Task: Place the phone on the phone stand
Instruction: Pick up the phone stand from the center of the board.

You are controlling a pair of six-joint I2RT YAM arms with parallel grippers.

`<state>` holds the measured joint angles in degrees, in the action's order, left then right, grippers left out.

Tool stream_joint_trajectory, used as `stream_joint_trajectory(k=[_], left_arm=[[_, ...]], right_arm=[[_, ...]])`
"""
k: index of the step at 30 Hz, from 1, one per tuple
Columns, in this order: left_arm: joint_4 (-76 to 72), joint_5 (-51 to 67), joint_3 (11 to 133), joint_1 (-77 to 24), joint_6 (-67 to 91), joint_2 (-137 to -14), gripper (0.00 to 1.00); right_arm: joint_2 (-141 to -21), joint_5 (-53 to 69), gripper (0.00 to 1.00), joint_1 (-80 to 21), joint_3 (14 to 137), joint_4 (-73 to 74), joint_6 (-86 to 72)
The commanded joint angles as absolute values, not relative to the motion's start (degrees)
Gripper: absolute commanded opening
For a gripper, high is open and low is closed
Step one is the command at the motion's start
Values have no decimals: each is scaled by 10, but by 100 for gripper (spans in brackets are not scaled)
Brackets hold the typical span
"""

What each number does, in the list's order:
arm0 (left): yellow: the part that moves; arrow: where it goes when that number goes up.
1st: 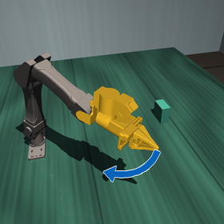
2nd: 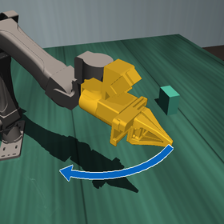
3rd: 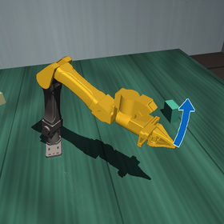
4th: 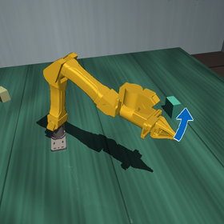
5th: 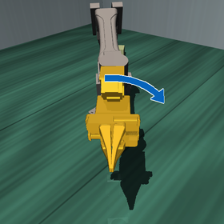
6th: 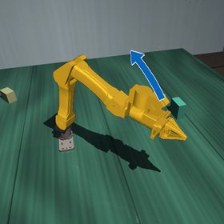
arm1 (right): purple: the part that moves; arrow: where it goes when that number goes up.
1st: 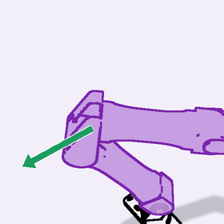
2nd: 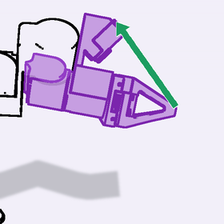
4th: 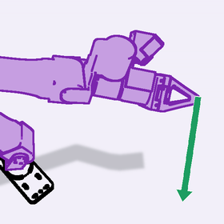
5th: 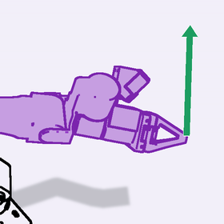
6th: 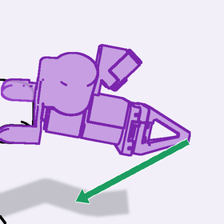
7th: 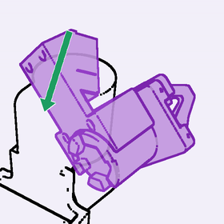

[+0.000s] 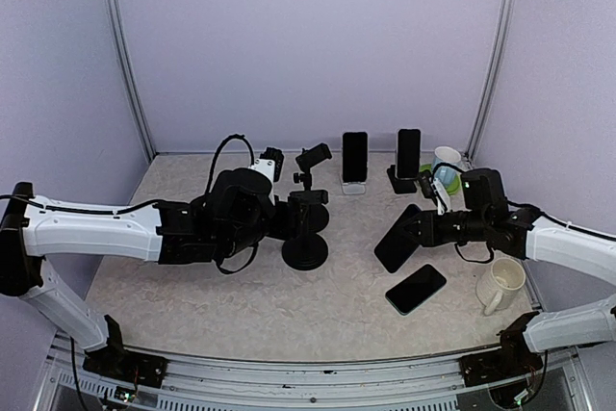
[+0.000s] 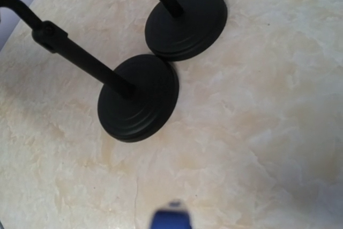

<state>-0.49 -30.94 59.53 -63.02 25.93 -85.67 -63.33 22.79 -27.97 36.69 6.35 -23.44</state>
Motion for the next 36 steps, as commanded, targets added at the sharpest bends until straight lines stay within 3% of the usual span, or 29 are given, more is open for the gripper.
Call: stream_joint_trajectory(k=[1, 16, 36], left_arm=[[-5, -302, 614, -626, 255, -856, 68], [38, -255, 711, -564, 241, -880, 71], [-73, -82, 724, -466, 244, -971, 69]], right_arm=[[-621, 227, 0, -273, 366, 36, -237], [-631, 237, 0, -272, 365, 27, -245], [-623, 240, 0, -272, 357, 29, -252]])
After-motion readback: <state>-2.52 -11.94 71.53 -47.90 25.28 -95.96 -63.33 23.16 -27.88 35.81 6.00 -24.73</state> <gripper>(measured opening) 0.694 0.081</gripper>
